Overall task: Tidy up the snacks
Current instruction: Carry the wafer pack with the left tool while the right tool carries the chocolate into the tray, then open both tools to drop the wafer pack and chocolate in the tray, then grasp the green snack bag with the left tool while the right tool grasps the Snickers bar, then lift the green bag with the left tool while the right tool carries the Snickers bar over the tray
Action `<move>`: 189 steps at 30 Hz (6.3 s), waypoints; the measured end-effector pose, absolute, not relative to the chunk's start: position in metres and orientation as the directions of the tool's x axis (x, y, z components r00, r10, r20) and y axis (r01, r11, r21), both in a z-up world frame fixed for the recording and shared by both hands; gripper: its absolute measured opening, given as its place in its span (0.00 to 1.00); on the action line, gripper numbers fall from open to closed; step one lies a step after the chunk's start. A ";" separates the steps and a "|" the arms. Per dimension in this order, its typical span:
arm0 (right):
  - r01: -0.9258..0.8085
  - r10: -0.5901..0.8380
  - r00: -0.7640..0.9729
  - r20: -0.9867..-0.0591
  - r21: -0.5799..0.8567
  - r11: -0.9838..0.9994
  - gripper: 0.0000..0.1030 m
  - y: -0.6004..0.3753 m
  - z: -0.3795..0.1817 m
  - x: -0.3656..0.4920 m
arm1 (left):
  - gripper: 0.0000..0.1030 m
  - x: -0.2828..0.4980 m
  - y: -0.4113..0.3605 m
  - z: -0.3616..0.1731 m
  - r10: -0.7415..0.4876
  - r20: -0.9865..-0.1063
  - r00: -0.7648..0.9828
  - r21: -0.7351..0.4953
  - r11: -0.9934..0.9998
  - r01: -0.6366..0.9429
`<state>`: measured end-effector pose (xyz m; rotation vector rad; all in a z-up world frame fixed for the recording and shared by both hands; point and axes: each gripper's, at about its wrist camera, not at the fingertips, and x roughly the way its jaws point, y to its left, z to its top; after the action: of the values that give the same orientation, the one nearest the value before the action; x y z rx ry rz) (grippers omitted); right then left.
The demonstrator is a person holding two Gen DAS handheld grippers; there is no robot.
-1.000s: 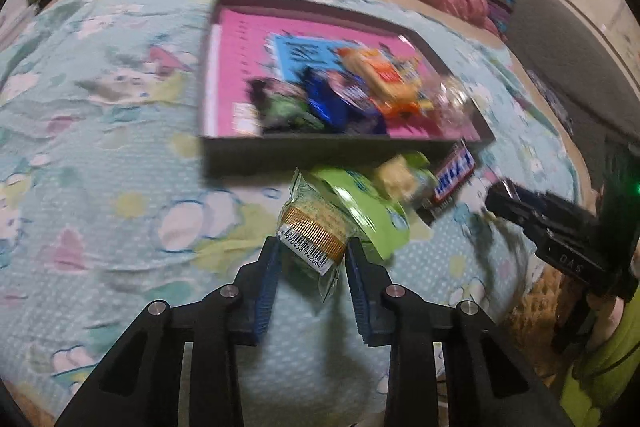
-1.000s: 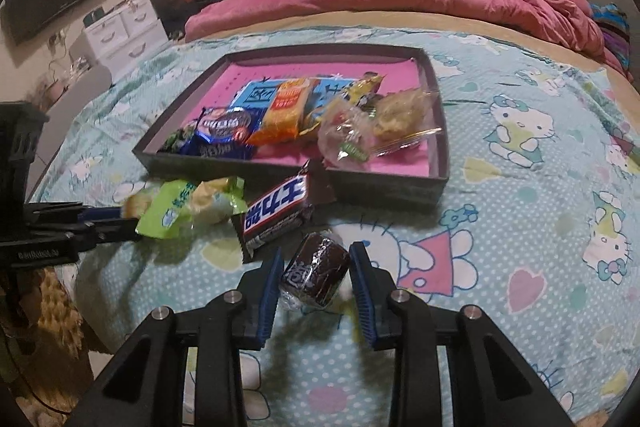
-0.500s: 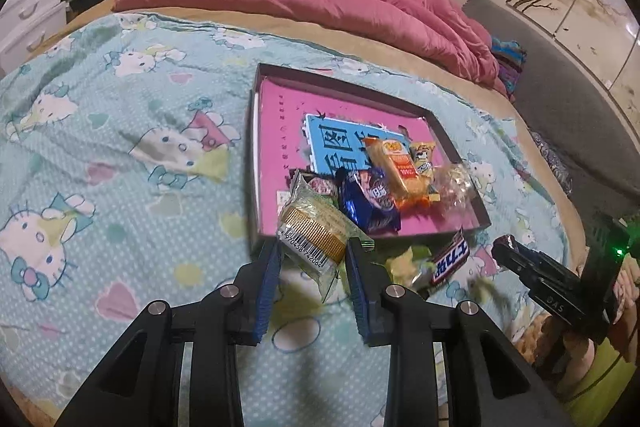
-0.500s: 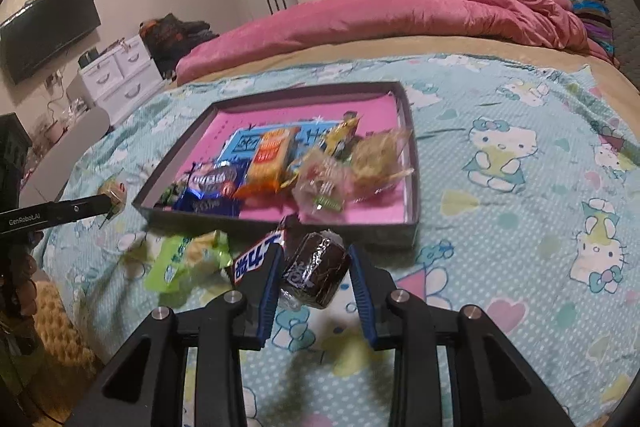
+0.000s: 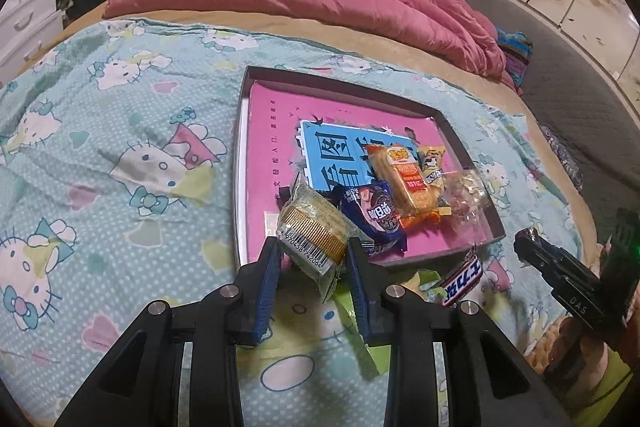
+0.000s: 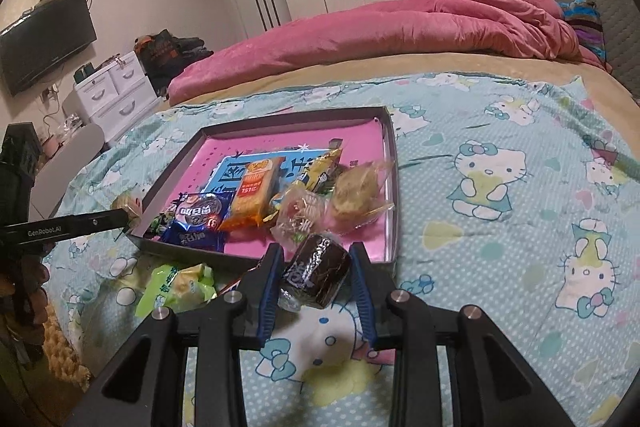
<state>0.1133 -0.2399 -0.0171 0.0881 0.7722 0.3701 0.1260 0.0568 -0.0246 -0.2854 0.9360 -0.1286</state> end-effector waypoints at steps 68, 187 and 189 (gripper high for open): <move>-0.261 0.314 0.656 -0.686 0.184 0.948 0.50 -0.232 -0.032 0.140 | 0.57 0.127 0.050 -0.018 -0.265 -0.775 0.574 -0.330 0.944 -0.011; -0.375 0.579 0.624 -0.524 0.449 0.811 0.18 -0.234 -0.008 0.147 | 0.36 0.175 -0.033 -0.028 -0.348 -0.777 0.525 -0.333 0.934 0.128; -0.372 0.581 0.620 -0.527 0.455 0.809 0.18 -0.234 -0.010 0.149 | 0.36 0.176 -0.034 -0.031 -0.338 -0.782 0.523 -0.321 0.938 0.127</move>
<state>0.1492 -0.2342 -0.0102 0.3167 0.7130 0.5586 0.1759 -0.0344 -0.0312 -0.2363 0.9834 -0.2815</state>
